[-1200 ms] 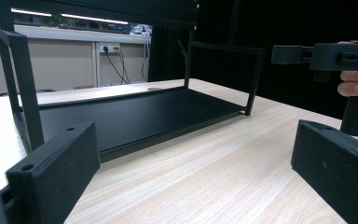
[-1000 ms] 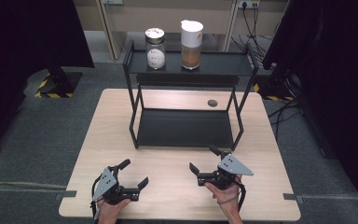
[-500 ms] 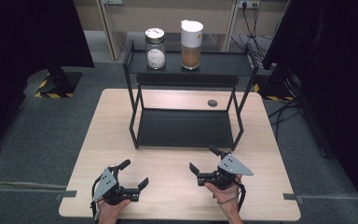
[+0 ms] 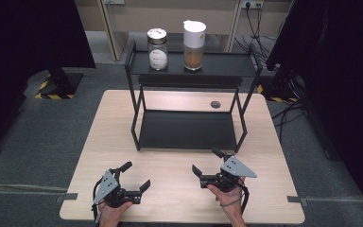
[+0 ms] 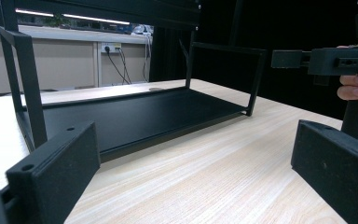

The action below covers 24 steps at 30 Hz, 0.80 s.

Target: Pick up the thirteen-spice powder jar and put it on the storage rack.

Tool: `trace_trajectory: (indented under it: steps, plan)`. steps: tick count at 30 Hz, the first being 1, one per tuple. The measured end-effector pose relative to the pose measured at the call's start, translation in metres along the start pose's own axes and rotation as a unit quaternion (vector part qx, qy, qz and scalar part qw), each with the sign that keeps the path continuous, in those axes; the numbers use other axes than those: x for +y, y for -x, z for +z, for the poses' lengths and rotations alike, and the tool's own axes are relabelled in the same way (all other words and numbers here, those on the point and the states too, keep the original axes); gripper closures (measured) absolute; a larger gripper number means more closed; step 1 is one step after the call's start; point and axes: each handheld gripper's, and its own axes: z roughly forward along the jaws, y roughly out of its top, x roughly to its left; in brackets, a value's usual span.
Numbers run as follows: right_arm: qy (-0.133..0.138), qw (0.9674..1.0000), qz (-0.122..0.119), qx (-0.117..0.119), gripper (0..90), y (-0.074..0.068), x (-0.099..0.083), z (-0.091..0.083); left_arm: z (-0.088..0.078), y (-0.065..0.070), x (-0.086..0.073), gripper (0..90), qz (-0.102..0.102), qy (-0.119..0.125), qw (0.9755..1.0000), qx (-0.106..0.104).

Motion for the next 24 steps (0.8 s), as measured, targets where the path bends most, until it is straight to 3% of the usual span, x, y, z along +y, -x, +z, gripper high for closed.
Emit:
trace_trajectory:
  steps: [24]
  plan:
    - [0.001,1.0000,0.003,-0.001,0.5,0.0011,-0.0006,-0.0006,-0.0002,-0.0004,0.0001,0.6,0.001,0.000,1.0000,0.001]
